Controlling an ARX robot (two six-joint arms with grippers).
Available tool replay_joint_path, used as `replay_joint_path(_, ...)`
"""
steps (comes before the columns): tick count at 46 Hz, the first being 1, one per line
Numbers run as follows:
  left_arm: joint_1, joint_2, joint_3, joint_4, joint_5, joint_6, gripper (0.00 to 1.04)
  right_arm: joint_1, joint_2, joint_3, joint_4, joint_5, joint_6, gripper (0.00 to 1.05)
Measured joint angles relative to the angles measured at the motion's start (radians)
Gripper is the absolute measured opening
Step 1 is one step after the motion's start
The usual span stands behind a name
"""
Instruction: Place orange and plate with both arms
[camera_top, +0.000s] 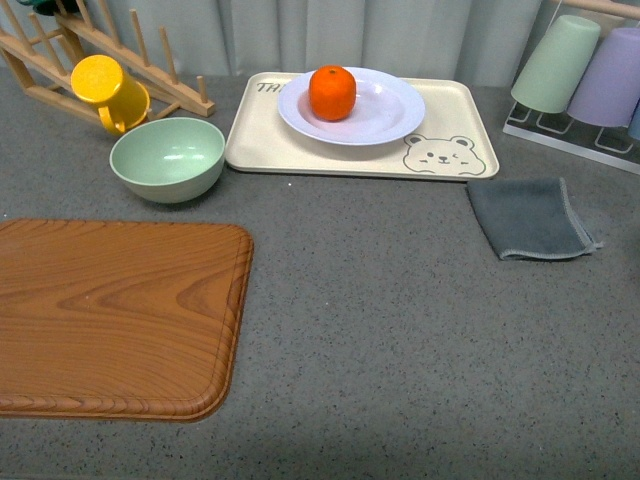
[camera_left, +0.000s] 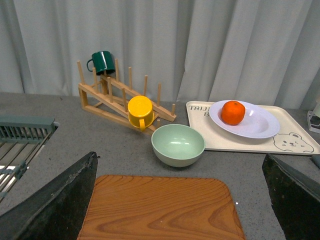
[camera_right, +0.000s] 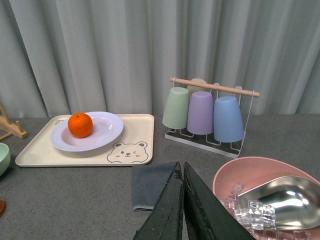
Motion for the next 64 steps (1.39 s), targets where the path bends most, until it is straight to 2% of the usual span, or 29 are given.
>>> replay_joint_path(12, 0.0, 0.0, 0.0, 0.0, 0.0, 0.0, 0.98, 0.0, -0.055, 0.0, -0.055, 0.0, 0.0, 0.01)
replay_joint_path(17, 0.0, 0.0, 0.0, 0.0, 0.0, 0.0, 0.98, 0.0, -0.179, 0.001, -0.214, -0.002, 0.0, 0.01)
replay_joint_path(31, 0.0, 0.0, 0.0, 0.0, 0.0, 0.0, 0.98, 0.0, -0.221, 0.001, -0.228, -0.003, -0.002, 0.03)
replay_joint_path(34, 0.0, 0.0, 0.0, 0.0, 0.0, 0.0, 0.98, 0.0, -0.221, 0.001, -0.228, -0.003, -0.002, 0.13)
replay_joint_path(38, 0.0, 0.0, 0.0, 0.0, 0.0, 0.0, 0.98, 0.0, -0.222, 0.001, -0.228, -0.003, -0.002, 0.33)
replay_joint_path(46, 0.0, 0.0, 0.0, 0.0, 0.0, 0.0, 0.98, 0.0, -0.222, 0.001, -0.228, -0.003, -0.002, 0.58)
replay_joint_path(55, 0.0, 0.0, 0.0, 0.0, 0.0, 0.0, 0.98, 0.0, -0.222, 0.001, -0.228, -0.003, -0.001, 0.97)
replay_joint_path(64, 0.0, 0.0, 0.0, 0.0, 0.0, 0.0, 0.98, 0.0, -0.222, 0.001, -0.228, -0.003, -0.002, 0.96)
